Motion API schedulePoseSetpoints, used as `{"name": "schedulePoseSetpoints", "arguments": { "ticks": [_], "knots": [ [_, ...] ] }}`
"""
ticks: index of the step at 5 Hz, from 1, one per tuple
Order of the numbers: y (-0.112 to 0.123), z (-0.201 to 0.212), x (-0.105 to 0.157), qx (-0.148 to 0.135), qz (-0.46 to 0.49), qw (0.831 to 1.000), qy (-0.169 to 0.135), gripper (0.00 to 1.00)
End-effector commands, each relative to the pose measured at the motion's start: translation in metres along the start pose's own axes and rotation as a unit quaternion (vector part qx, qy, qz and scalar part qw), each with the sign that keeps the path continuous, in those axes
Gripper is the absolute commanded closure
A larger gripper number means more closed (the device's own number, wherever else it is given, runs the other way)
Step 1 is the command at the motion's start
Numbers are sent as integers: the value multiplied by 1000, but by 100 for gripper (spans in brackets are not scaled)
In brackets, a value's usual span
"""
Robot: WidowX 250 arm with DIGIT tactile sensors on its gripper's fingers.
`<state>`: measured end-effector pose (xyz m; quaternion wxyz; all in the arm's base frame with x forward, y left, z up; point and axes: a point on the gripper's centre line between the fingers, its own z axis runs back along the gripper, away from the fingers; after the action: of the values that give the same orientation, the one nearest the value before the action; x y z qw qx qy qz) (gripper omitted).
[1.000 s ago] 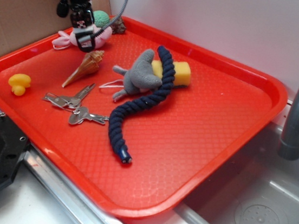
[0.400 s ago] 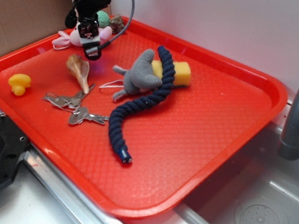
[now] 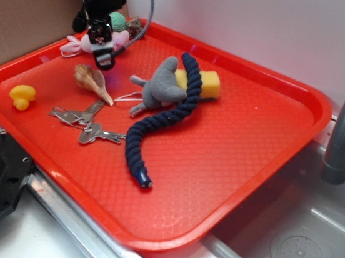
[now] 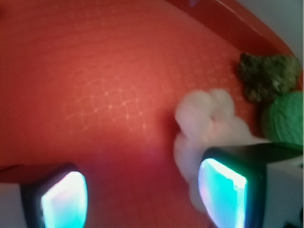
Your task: Grab the pink bunny.
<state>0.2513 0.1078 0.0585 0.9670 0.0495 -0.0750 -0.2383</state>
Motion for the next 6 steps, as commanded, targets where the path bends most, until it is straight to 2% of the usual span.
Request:
{"name": "schedulePoseSetpoints", "arguments": {
  "ticks": [1,2,4,5,6],
  "knots": [
    [10,66,-3,40,12,997,-65,0],
    [18,53,0,44,5,997,-61,0],
    [42,21,27,67,-22,996,-52,0],
    [50,9,31,62,-28,996,-48,0],
    [47,-8,31,53,-34,997,-33,0]
  ]
}}
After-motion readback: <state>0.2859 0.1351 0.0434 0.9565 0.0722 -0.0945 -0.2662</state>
